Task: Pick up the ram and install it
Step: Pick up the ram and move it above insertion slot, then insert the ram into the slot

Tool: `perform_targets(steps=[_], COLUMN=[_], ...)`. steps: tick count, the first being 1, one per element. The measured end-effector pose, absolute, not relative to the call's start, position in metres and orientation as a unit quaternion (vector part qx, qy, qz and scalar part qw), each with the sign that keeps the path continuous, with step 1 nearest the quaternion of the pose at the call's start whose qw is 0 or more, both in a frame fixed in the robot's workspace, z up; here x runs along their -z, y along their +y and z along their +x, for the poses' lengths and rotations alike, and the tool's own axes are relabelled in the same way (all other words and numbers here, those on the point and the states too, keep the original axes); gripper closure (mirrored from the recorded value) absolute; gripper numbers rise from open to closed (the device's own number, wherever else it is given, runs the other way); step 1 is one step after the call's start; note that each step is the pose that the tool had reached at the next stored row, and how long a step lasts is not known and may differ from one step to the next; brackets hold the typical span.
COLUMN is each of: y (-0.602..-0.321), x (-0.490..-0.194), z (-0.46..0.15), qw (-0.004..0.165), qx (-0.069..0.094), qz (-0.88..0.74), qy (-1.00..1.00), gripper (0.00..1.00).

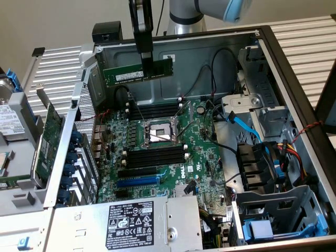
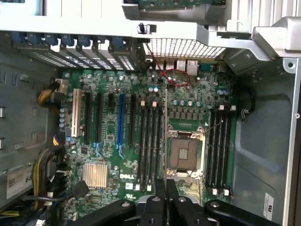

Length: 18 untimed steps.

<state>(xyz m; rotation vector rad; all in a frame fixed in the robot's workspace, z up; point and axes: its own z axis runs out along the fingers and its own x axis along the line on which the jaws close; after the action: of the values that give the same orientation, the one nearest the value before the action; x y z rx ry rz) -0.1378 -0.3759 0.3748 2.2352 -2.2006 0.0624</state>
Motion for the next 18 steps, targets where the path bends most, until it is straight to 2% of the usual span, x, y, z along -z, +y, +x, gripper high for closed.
perform_targets(steps=[18], y=[-0.376], x=[-0.36], z=[-0.133], qw=[0.003], qx=[-0.019], qz=[0.712], qy=[-0.701], gripper=[0.87])
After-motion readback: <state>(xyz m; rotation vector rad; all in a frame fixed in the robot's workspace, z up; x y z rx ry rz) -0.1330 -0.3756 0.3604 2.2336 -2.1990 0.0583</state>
